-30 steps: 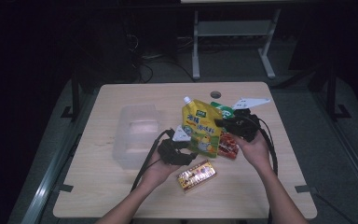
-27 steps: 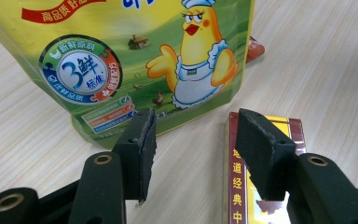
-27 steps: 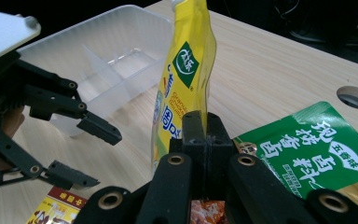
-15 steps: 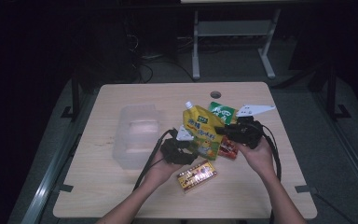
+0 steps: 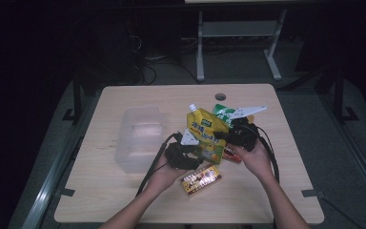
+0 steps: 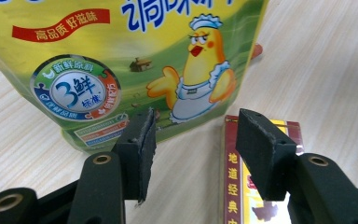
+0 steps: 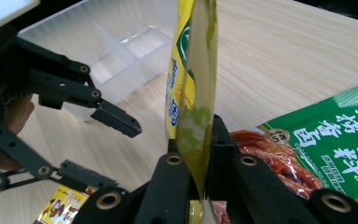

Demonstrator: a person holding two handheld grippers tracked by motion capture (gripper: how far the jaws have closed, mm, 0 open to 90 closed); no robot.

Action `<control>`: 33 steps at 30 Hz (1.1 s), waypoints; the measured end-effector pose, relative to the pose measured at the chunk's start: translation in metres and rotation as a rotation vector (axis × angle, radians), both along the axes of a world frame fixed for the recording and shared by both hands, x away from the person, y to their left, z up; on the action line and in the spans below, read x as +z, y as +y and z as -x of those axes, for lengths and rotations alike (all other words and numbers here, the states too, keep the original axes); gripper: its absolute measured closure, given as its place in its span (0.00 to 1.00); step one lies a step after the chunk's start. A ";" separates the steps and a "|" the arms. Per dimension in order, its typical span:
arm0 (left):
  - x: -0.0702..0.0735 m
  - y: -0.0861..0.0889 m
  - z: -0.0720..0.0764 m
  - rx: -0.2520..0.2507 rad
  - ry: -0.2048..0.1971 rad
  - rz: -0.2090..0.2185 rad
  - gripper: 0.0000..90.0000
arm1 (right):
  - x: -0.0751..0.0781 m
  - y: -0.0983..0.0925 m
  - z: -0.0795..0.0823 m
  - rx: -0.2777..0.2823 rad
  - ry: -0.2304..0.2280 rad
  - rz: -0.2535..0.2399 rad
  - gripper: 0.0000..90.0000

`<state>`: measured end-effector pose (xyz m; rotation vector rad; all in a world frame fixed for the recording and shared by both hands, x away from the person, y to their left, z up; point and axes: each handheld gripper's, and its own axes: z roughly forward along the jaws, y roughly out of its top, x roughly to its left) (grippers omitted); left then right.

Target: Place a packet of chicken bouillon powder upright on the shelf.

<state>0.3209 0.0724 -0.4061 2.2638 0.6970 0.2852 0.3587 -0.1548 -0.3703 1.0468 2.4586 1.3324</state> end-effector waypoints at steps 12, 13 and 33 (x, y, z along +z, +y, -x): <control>0.005 0.012 0.028 -0.035 -0.019 0.041 0.40 | 0.027 0.016 -0.002 -0.029 -0.053 0.011 1.00; 0.005 0.013 0.031 -0.045 -0.019 0.041 0.39 | 0.030 0.018 -0.002 -0.026 -0.054 0.005 1.00; -0.008 0.033 0.079 -0.126 -0.023 0.065 0.30 | 0.078 0.083 -0.010 0.099 -0.084 -0.071 1.00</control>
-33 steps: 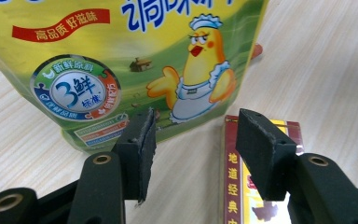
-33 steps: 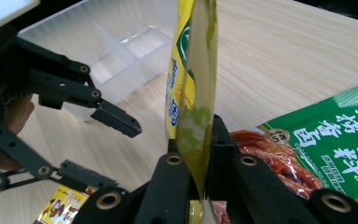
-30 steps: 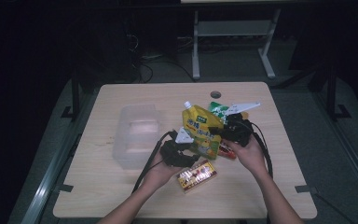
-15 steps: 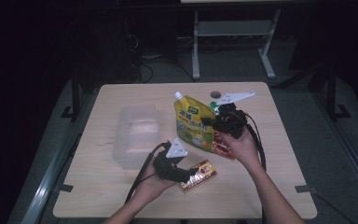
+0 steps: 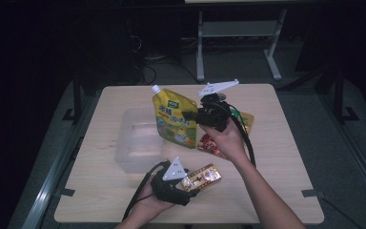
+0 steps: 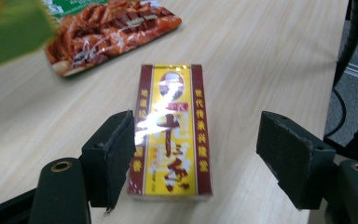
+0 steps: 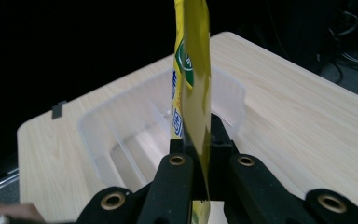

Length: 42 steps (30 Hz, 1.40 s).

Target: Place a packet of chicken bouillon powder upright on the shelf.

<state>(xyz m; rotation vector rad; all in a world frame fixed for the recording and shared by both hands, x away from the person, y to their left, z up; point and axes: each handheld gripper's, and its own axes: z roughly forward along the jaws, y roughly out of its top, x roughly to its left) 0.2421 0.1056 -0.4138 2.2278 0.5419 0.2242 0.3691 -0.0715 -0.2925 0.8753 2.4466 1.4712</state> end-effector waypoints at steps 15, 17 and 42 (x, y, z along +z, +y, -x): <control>-0.004 0.007 0.013 -0.012 -0.023 0.015 0.29 | -0.002 0.063 -0.009 0.088 -0.020 -0.018 1.00; -0.005 0.009 0.013 -0.013 -0.027 0.011 0.29 | -0.005 0.070 -0.010 0.098 -0.015 -0.018 1.00; -0.010 0.014 0.011 0.005 -0.017 0.018 0.27 | -0.036 0.113 -0.020 0.160 0.020 -0.017 1.00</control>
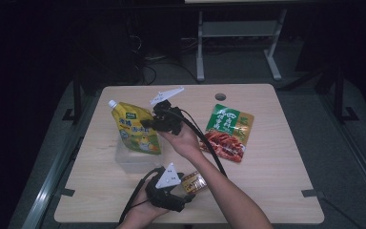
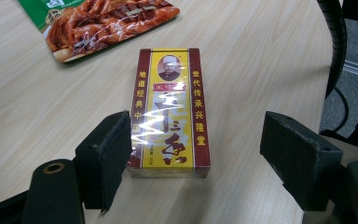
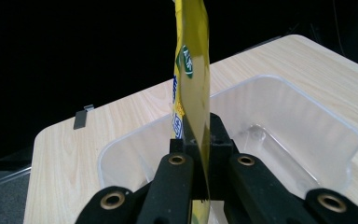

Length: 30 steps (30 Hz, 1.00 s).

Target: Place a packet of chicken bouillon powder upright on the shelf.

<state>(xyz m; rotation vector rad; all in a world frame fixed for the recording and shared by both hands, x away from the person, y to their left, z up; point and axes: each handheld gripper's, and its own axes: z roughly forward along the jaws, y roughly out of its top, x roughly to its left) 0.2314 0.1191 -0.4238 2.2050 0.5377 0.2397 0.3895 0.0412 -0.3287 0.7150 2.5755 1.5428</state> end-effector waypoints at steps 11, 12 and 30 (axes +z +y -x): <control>0.000 0.000 -0.001 0.001 0.005 -0.001 0.27 | -0.013 0.006 0.000 0.012 0.006 0.030 1.00; 0.000 0.001 -0.001 0.000 0.004 0.000 0.27 | -0.014 0.007 0.000 0.012 0.009 0.030 1.00; -0.003 -0.001 -0.003 0.007 0.009 -0.016 0.27 | -0.033 -0.002 -0.004 0.016 0.051 0.036 0.91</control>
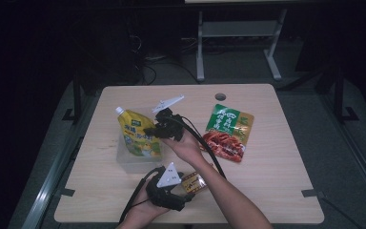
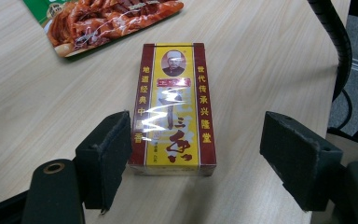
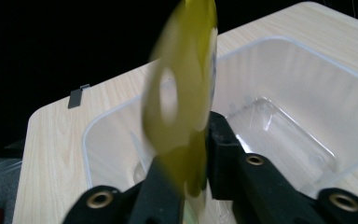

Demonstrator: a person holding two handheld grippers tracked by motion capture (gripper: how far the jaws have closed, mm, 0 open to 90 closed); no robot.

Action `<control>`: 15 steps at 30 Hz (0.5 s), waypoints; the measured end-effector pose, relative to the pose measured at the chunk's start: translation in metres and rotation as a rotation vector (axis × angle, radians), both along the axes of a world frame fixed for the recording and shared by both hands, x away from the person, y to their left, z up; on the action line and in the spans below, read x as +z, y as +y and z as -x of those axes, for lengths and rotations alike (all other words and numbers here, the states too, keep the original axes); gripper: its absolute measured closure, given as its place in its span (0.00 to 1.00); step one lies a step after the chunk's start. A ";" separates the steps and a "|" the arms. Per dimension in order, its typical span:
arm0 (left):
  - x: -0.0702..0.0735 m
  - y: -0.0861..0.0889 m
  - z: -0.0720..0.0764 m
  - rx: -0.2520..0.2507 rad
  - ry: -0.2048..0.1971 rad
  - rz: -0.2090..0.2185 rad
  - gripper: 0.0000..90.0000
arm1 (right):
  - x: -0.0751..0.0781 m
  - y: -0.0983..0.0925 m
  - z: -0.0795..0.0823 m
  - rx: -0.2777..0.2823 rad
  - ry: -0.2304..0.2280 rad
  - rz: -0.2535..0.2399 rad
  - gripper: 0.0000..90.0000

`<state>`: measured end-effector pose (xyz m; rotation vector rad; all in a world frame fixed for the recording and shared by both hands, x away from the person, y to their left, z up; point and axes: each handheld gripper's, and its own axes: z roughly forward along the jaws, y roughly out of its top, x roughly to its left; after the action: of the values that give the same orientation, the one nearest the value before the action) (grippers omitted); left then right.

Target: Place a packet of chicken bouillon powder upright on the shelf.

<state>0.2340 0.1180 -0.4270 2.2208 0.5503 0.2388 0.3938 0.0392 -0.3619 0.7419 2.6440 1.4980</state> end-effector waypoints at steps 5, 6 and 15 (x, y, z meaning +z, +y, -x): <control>-0.001 -0.001 0.000 0.000 0.004 -0.004 0.27 | 0.000 -0.002 0.000 -0.010 0.009 0.004 0.83; -0.001 -0.001 -0.001 -0.001 0.003 -0.005 0.27 | 0.001 -0.003 0.000 -0.008 0.008 0.006 0.82; -0.002 -0.002 -0.001 0.001 0.001 -0.012 0.27 | 0.002 -0.006 0.002 -0.016 0.009 0.026 0.96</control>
<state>0.2351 0.1164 -0.4286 2.2325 0.5512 0.2425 0.3919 0.0328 -0.3602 0.7680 2.6517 1.4563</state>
